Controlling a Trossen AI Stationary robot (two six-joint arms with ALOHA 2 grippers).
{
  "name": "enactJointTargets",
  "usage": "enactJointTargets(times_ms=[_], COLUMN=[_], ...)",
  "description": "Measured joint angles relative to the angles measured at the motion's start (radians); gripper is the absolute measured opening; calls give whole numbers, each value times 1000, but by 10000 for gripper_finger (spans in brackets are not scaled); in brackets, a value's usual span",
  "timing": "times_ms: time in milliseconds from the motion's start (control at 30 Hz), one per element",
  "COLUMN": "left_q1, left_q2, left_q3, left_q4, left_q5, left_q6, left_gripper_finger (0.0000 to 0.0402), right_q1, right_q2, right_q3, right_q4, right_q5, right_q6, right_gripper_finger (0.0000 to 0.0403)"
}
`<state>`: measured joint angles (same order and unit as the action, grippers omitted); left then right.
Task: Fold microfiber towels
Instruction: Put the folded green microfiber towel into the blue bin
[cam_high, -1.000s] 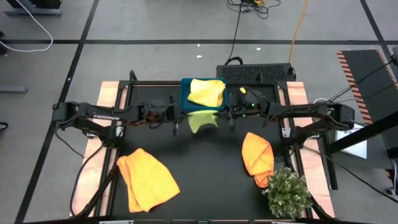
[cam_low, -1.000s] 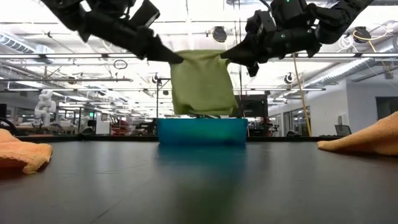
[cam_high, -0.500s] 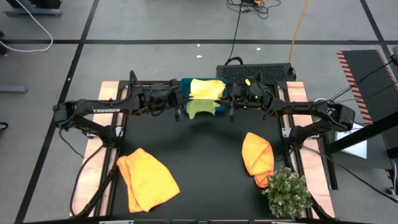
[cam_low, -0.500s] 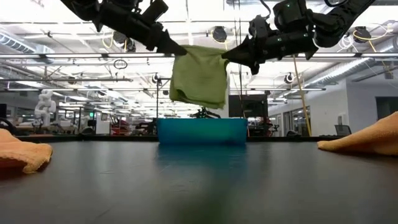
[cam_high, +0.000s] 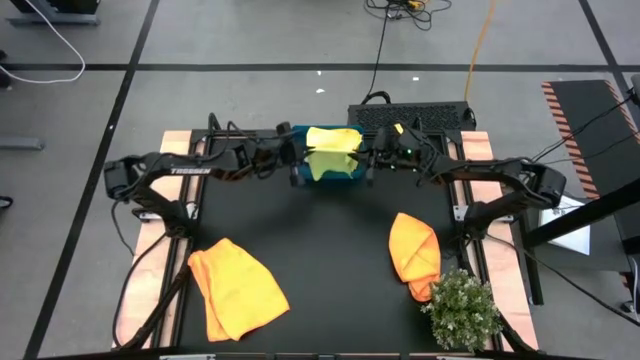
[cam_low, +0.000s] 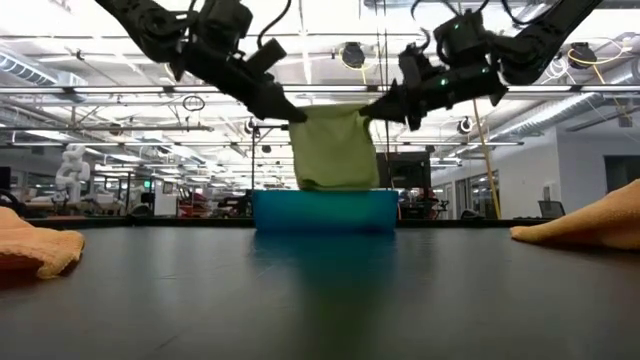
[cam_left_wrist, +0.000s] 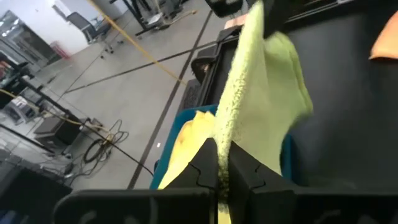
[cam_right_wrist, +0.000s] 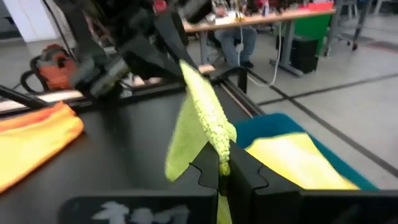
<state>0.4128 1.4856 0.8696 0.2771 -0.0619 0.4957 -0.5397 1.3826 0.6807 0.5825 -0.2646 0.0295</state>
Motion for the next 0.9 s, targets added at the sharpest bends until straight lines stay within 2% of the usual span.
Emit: enactJointTargets(times_ms=[267, 400, 600, 767, 900], left_q1=[44, 66, 91, 105, 137], left_q2=[11, 15, 19, 21, 34], left_q3=[-2, -1, 0, -4, -3], left_q4=[31, 32, 29, 7, 23], left_q5=[9, 30, 62, 11, 17], left_q6=[16, 22, 22, 30, 18], left_gripper_finger=[18, 6, 24, 5, 6], right_q1=[-39, -66, -89, -91, -116], right_q2=[75, 77, 79, 82, 82], right_q3=[1, 3, 2, -3, -2], right_q4=[38, 50, 52, 29, 43], right_q5=[-29, -34, -34, -17, -20], right_q6=[-16, -25, -24, -53, -74], right_gripper_finger=[0, 0, 0, 0, 0])
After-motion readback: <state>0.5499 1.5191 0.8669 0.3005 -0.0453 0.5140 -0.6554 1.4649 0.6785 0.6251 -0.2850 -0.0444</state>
